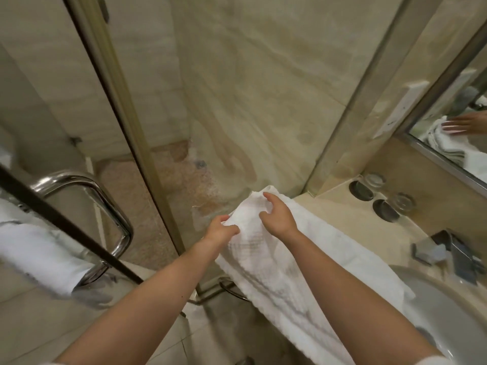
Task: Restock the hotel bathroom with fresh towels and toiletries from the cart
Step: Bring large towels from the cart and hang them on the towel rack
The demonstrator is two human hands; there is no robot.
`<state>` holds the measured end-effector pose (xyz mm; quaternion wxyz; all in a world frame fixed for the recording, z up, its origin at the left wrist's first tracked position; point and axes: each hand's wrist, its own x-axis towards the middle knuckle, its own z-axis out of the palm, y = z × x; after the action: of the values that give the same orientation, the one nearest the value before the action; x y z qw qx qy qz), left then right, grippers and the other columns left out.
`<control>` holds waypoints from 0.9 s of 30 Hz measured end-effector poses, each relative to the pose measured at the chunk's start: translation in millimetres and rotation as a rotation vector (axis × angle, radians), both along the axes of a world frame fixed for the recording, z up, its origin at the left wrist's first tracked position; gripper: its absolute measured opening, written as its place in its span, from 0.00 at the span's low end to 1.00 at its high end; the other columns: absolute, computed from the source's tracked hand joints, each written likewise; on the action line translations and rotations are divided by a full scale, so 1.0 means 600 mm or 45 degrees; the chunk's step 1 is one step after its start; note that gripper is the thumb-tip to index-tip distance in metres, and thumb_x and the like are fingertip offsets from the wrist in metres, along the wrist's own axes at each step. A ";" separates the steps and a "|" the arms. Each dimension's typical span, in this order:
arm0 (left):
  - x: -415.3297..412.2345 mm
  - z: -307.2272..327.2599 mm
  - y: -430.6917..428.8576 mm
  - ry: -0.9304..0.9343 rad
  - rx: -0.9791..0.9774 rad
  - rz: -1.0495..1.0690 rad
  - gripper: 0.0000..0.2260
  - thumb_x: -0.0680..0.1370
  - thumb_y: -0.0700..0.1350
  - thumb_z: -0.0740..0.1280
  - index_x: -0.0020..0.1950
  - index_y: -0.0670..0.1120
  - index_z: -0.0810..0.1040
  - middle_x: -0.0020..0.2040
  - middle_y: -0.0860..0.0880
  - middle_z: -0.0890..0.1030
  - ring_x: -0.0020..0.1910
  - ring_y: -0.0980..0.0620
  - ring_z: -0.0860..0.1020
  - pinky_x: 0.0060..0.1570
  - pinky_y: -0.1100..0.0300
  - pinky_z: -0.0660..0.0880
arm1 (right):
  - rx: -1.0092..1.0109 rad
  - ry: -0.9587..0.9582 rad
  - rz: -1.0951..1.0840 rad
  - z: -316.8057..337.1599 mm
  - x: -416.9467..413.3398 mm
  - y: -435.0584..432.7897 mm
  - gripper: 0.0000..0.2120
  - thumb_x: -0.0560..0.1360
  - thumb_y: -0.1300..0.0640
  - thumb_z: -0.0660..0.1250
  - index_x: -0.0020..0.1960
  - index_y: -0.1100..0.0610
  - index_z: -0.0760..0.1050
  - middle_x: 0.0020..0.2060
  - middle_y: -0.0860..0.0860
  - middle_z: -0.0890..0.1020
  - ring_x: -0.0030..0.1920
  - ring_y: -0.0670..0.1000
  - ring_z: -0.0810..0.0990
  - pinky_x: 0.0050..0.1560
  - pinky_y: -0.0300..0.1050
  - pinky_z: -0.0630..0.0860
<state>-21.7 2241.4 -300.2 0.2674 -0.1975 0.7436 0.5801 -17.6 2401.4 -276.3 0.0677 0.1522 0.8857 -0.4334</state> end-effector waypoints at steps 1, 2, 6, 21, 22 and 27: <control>-0.005 0.000 0.003 0.016 -0.006 -0.009 0.25 0.75 0.38 0.68 0.71 0.47 0.68 0.64 0.45 0.74 0.55 0.46 0.75 0.46 0.58 0.71 | 0.006 -0.005 0.011 -0.002 -0.007 0.003 0.29 0.76 0.63 0.62 0.76 0.52 0.64 0.73 0.48 0.69 0.73 0.50 0.67 0.63 0.39 0.66; -0.008 0.002 0.006 0.031 -0.012 -0.016 0.24 0.75 0.37 0.68 0.70 0.46 0.69 0.61 0.46 0.75 0.52 0.48 0.75 0.42 0.59 0.71 | 0.019 -0.009 0.021 -0.005 -0.014 0.005 0.29 0.76 0.63 0.62 0.76 0.53 0.63 0.73 0.49 0.69 0.73 0.51 0.67 0.64 0.41 0.66; -0.022 0.005 0.013 0.043 -0.041 -0.066 0.24 0.74 0.35 0.69 0.68 0.44 0.71 0.58 0.45 0.76 0.51 0.46 0.79 0.45 0.53 0.77 | 0.104 0.017 0.080 -0.014 -0.035 0.009 0.26 0.73 0.61 0.64 0.71 0.54 0.69 0.66 0.51 0.74 0.68 0.54 0.70 0.62 0.47 0.70; -0.049 0.006 0.039 0.034 -0.348 -0.312 0.16 0.70 0.37 0.72 0.54 0.45 0.71 0.46 0.47 0.76 0.48 0.46 0.77 0.47 0.55 0.75 | 0.582 -0.024 0.238 -0.034 -0.043 0.046 0.04 0.74 0.57 0.61 0.40 0.53 0.69 0.55 0.52 0.74 0.51 0.55 0.74 0.42 0.45 0.66; -0.049 0.010 0.040 0.023 -0.356 -0.323 0.15 0.70 0.38 0.72 0.54 0.44 0.72 0.44 0.48 0.77 0.47 0.47 0.77 0.45 0.57 0.75 | 0.571 -0.028 0.247 -0.038 -0.044 0.047 0.02 0.74 0.57 0.61 0.43 0.54 0.71 0.56 0.53 0.74 0.54 0.55 0.74 0.44 0.45 0.66; -0.042 0.021 0.040 0.039 -0.322 -0.360 0.17 0.70 0.38 0.71 0.57 0.44 0.75 0.44 0.49 0.77 0.43 0.48 0.77 0.41 0.59 0.75 | 0.484 0.013 0.213 -0.050 -0.043 0.049 0.10 0.75 0.57 0.63 0.55 0.55 0.74 0.60 0.52 0.74 0.57 0.55 0.75 0.50 0.46 0.70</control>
<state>-46.8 2265.6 -287.5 0.3079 -0.1143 0.8349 0.4416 -43.4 2430.6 -306.1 0.0692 0.0859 0.9614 -0.2522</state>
